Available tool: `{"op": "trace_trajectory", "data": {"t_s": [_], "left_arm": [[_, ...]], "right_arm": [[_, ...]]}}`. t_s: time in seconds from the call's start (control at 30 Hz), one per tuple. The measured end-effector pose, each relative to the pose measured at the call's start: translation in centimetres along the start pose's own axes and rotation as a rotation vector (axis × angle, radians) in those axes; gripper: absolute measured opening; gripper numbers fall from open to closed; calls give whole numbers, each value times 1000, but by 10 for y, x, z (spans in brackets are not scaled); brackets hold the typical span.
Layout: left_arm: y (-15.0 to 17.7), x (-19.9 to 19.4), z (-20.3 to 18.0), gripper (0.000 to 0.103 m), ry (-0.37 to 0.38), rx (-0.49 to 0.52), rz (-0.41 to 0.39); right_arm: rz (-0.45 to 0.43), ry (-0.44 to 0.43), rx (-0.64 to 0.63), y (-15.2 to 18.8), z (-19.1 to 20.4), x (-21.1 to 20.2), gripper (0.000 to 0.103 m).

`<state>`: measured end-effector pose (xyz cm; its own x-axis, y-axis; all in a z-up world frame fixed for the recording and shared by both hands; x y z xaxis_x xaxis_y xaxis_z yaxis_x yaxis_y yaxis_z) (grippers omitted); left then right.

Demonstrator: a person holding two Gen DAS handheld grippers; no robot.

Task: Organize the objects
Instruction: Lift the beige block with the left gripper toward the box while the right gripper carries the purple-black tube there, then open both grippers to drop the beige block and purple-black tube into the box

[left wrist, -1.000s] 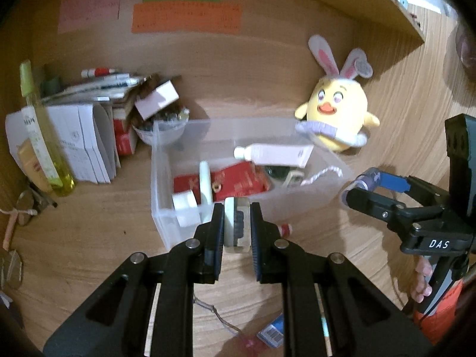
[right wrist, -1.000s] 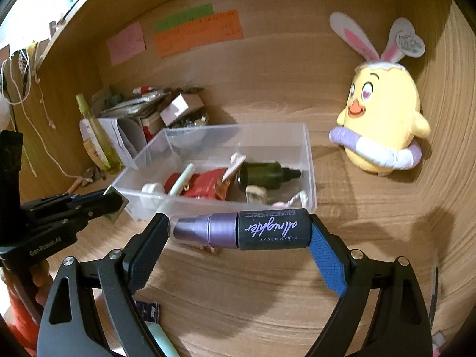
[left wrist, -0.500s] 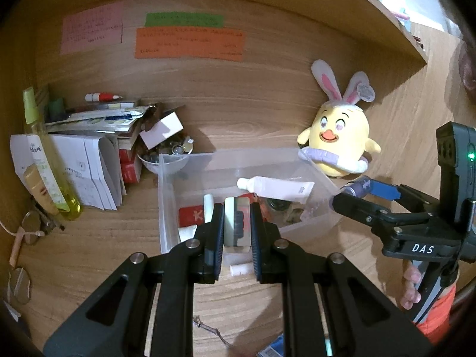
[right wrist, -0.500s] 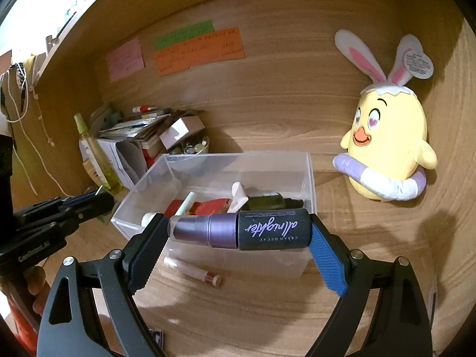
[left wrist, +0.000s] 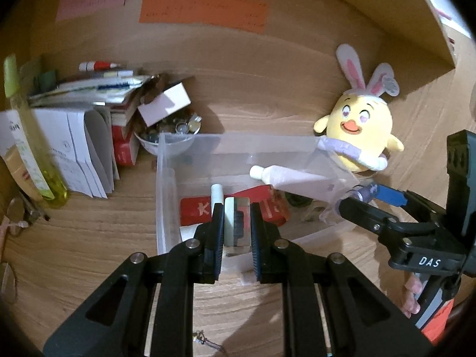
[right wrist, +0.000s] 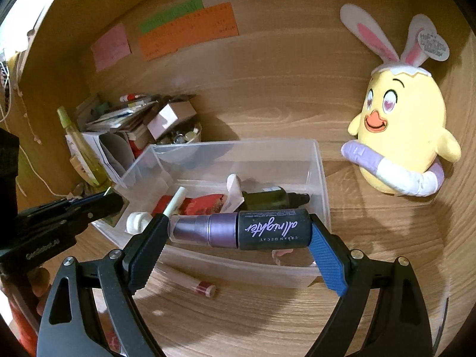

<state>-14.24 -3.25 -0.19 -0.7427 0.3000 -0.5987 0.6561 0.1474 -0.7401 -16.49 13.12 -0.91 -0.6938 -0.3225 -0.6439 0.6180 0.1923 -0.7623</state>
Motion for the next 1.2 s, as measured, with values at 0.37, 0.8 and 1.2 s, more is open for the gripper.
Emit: {"op": "trace_trajectory", "data": {"t_s": [0.37, 0.8, 1.2], "left_arm": [[5, 21, 9, 16, 3, -22, 38], [7, 23, 11, 16, 1, -20, 46], [9, -9, -6, 53, -28, 43, -10]], "right_arm": [[51, -17, 18, 3, 0, 21, 89], [68, -4, -13, 6, 5, 28, 90], [47, -22, -33, 7, 10, 7, 91]]}}
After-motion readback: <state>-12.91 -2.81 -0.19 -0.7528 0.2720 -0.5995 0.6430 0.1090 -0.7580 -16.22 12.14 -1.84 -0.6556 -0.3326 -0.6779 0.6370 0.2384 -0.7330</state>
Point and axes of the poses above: each gripper's, at about its wrist camera, not at the fingertips, and x roughly the way its jaws point, z to its left, y to its underside, the point moved 3 cm from there along x, roughly the way its jaws point, and after that the axes turned 10 degrees about y, right-handed, at the moved point
